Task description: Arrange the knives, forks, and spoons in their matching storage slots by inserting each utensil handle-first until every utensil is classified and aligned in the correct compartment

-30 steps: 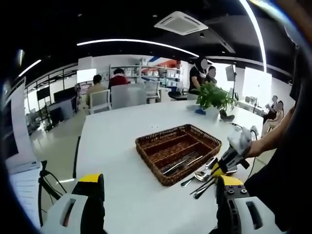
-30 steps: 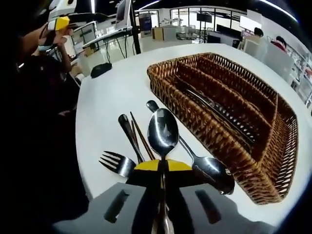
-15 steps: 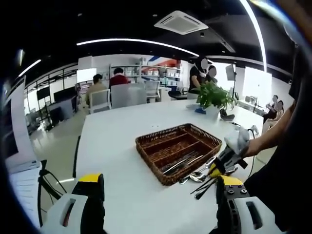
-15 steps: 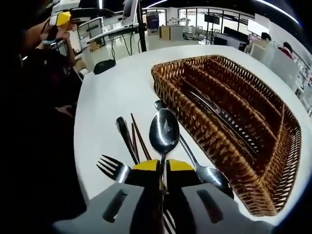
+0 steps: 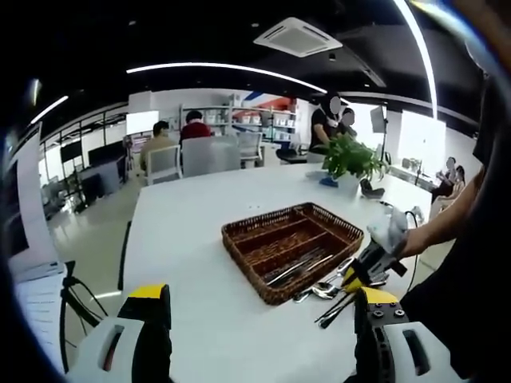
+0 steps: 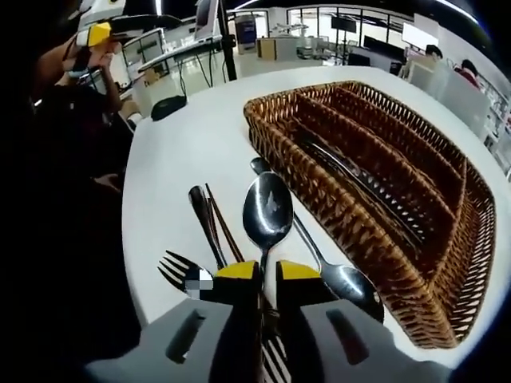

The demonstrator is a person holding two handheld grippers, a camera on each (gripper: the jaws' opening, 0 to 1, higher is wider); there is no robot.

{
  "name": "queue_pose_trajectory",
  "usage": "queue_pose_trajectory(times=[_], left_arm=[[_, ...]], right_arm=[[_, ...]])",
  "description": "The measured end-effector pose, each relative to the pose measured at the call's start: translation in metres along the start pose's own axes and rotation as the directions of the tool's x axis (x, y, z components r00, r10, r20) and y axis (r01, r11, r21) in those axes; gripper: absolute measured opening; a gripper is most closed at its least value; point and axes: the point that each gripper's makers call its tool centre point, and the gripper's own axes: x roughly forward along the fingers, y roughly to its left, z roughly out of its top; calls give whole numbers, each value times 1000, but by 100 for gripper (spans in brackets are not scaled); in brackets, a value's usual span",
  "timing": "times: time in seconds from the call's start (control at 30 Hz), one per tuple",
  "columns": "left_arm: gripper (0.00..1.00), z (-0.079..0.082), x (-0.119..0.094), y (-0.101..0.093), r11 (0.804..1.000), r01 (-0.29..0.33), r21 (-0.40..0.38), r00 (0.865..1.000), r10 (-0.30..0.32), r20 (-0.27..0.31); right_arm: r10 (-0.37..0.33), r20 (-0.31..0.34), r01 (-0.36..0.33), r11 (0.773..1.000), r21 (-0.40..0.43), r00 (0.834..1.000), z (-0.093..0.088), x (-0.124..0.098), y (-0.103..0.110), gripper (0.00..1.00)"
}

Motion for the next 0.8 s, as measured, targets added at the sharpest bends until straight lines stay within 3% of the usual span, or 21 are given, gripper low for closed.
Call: queue_pose_trajectory(times=[0.2, 0.43, 0.5, 0.8], left_arm=[[100, -2, -1, 2, 1000, -7, -6, 1000, 7, -1], [100, -1, 0, 1, 1000, -5, -6, 1000, 5, 4], [100, -1, 0, 1, 1000, -4, -6, 1000, 4, 5], [100, 2, -1, 2, 1000, -7, -6, 1000, 7, 8]], right_arm=[[-25, -24, 24, 999, -42, 999, -6, 1, 0, 3], [-26, 1, 26, 998, -50, 1000, -1, 0, -2, 1], [-37, 9, 38, 995, -98, 999, 1, 0, -4, 0], [-14, 24, 16, 996, -85, 1000, 14, -9, -2, 0]])
